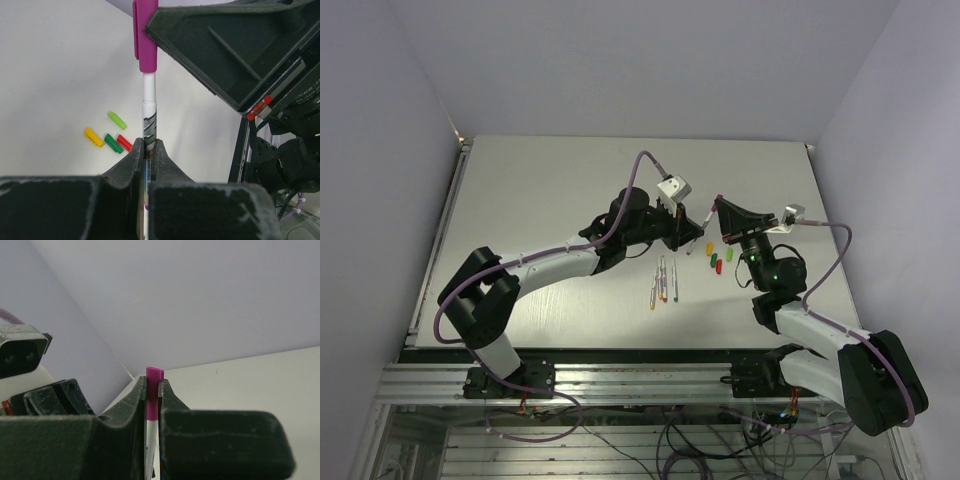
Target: Insert the pens into the pen caps
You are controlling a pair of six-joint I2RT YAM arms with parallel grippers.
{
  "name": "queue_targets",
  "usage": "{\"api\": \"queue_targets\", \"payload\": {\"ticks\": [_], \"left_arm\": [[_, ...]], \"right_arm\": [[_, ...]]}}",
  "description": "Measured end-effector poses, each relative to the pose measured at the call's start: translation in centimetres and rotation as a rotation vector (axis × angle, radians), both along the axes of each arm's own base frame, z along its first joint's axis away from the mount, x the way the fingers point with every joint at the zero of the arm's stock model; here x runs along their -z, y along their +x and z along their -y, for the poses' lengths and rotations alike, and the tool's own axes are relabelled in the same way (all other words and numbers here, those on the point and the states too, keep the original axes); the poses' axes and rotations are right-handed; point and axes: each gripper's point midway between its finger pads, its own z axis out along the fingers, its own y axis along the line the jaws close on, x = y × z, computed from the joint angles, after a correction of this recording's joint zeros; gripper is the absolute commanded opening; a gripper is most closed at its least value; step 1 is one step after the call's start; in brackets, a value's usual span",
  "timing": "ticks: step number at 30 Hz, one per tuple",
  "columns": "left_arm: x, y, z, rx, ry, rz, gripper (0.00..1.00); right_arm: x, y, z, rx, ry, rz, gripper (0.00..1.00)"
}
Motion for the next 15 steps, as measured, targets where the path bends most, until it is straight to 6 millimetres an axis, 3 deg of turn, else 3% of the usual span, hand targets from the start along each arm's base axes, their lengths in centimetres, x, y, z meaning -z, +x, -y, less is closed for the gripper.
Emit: {"api": "queue_targets", "payload": {"ticks": [7,15], "left_arm": [[-0.3,0.7,-0.1,-0.034,-0.013,0.004,0.07],[-0.4,1.1,-0.3,-0.067,-0.018,-0.007,0.07]], "right_arm": [[1.2,-0.1,-1.5,-0.085,-0.015,-0.033,0.00],[1.2,0.0,-2.0,-0.118,-0.031,-0.037,0.00]]}}
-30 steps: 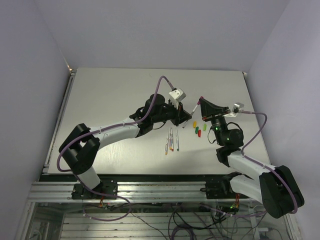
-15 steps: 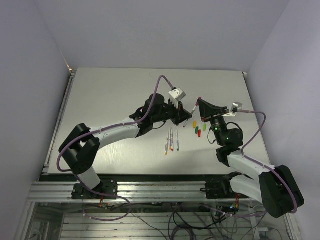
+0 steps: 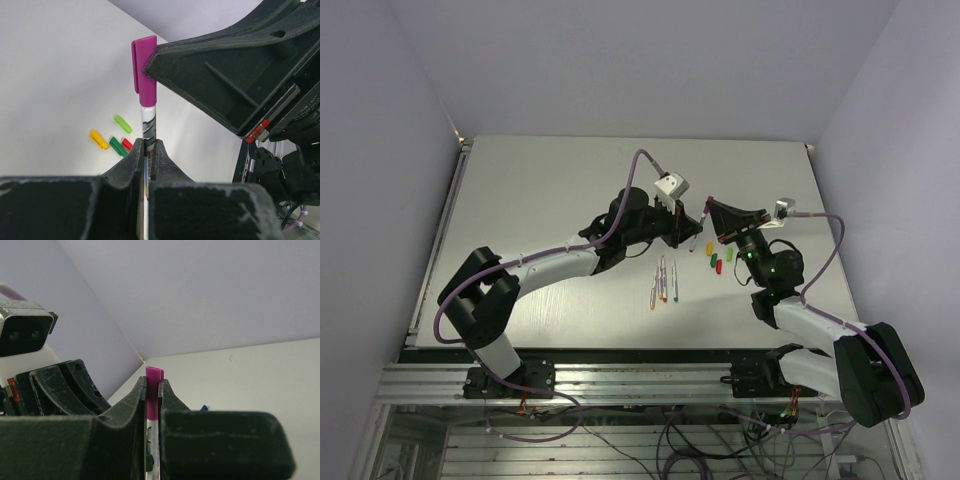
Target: Insert the pens into the pen caps
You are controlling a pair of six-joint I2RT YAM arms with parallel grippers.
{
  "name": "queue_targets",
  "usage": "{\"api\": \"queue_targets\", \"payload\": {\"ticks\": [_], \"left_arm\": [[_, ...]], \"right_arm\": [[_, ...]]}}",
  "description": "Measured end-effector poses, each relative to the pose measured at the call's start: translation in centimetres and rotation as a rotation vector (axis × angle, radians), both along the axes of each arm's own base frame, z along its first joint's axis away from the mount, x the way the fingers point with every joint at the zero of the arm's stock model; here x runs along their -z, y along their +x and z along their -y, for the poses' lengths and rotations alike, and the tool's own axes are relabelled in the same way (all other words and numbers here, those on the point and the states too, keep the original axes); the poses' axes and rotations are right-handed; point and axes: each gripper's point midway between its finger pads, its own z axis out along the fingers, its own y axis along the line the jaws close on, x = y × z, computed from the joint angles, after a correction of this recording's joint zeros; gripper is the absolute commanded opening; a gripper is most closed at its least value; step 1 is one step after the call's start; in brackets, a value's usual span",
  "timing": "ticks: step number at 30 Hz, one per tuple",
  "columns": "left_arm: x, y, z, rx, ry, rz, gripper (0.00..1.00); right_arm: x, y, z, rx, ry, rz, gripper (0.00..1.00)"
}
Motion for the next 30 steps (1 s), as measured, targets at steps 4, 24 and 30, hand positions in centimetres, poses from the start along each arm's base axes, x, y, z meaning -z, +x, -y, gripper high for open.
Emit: {"api": "queue_targets", "payload": {"ticks": [4,24,30], "left_arm": [[-0.1,0.5,-0.3,-0.032,0.002,0.005,0.07],[0.0,2.5,-2.2,-0.162,0.056,0.060,0.07],[0.4,2.9,-2.6,-0.177,0.078,0.060,0.07]], "right_arm": [[0.1,0.3,-0.2,-0.004,-0.019,-0.012,0.00],[1.6,2.4,-1.7,-0.032,-0.101,-0.119,0.00],[2.0,2.8,-2.3,-0.040,-0.128,-0.135,0.00]]}}
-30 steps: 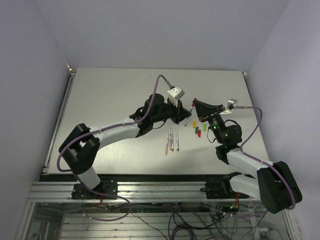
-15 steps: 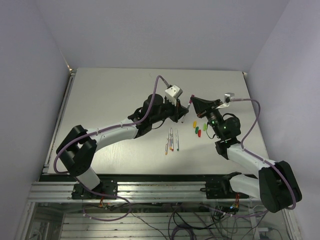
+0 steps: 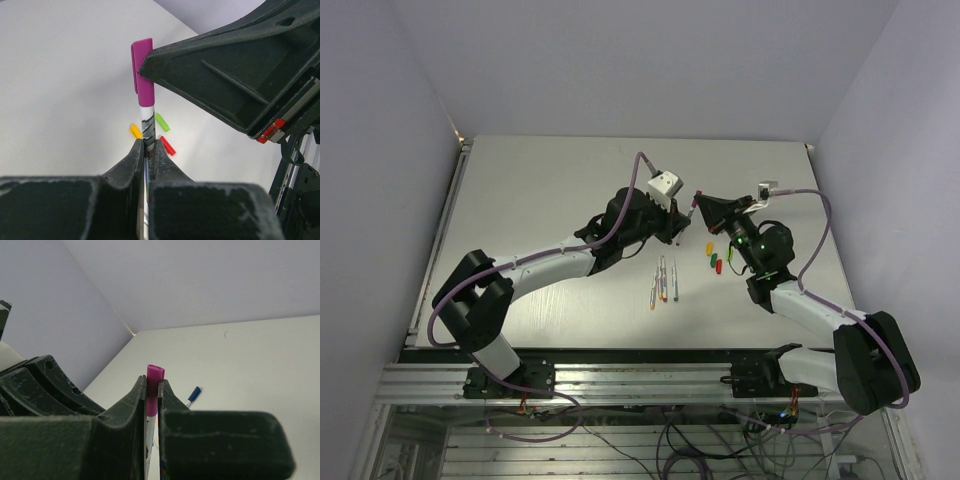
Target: Insert the pens into the pen caps
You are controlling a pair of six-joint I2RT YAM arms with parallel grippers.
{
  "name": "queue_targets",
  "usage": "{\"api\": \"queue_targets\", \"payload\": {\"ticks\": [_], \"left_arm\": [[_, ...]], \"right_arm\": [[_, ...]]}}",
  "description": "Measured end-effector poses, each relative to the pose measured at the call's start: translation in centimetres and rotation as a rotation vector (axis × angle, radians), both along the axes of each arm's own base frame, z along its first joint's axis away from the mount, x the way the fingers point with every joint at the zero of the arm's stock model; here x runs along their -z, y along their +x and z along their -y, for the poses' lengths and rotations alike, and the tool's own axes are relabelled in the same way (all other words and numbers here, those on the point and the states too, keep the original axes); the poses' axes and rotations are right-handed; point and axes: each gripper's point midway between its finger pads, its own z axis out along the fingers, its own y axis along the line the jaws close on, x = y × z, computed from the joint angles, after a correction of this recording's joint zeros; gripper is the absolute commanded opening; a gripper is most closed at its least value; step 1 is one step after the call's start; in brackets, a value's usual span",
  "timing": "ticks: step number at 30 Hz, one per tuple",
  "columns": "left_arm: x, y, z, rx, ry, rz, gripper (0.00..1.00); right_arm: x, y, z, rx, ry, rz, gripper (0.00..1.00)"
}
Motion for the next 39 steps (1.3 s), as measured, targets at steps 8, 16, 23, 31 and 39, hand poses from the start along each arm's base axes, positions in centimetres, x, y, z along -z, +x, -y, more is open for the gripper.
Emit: {"api": "queue_targets", "payload": {"ticks": [8,16,23,31,39], "left_arm": [[0.4,0.2,-0.3,-0.012,0.013,-0.010,0.07],[0.1,0.9,-0.6,-0.050,0.016,0.016,0.07],[1.1,5.1,-2.4,-0.212,0.049,0.019,0.07],[7.6,9.3,-5.1,-0.378,0.234,-0.114,0.07],[12.9,11.4,-7.3,-0.500,0.424,-0.199,0.07]], "right_arm": [[0.2,0.1,-0.1,0.011,-0.013,-0.014,0.07],[-0.3,-0.2,0.2,0.041,-0.057,-0.053,0.21],[-0.5,-1.7,1.8,0.101,-0.115,-0.085,0.31],[-0.9,-2.6,3.9,0.184,-0.144,-0.112,0.31],[1.0,-2.8,4.4,0.204,-0.178,-0.179,0.31]]}}
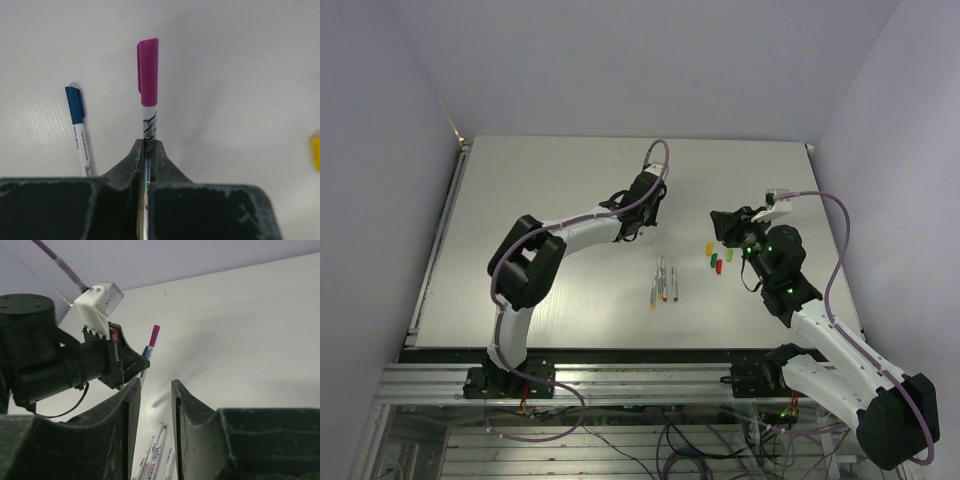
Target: Insert the pens into the pen caps
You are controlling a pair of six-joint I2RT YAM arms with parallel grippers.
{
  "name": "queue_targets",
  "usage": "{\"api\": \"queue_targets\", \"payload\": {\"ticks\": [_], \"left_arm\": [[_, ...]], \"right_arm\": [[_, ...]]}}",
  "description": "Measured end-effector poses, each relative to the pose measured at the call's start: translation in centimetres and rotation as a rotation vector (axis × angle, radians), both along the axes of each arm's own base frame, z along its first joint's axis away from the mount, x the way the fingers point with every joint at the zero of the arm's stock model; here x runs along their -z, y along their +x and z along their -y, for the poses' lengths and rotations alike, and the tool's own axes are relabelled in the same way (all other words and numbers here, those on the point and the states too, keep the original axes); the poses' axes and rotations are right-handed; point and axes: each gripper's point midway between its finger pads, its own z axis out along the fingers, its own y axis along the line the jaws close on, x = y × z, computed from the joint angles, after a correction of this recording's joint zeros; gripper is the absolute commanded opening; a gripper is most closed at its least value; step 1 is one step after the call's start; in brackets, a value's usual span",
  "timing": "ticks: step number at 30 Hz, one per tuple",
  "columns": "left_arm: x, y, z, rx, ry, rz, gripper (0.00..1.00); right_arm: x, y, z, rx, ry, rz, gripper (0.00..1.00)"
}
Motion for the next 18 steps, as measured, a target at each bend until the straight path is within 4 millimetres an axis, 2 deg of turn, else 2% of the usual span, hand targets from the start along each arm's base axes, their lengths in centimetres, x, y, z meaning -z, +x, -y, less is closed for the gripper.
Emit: {"api": "queue_targets", "payload": {"ticks": [7,18], "left_arm": [[4.0,1.1,-1.9,-0.062,0.094,-0.085,0.07],[5.9,2.1,-3.8,-0.132,0.120,-0.136,0.07]], "right_arm": [[1.1,0.1,0.0,0.001,-0.015,-0.036,0.31],[2.2,0.4,-0.2,-0.001,-0.027,-0.065,0.31]]}}
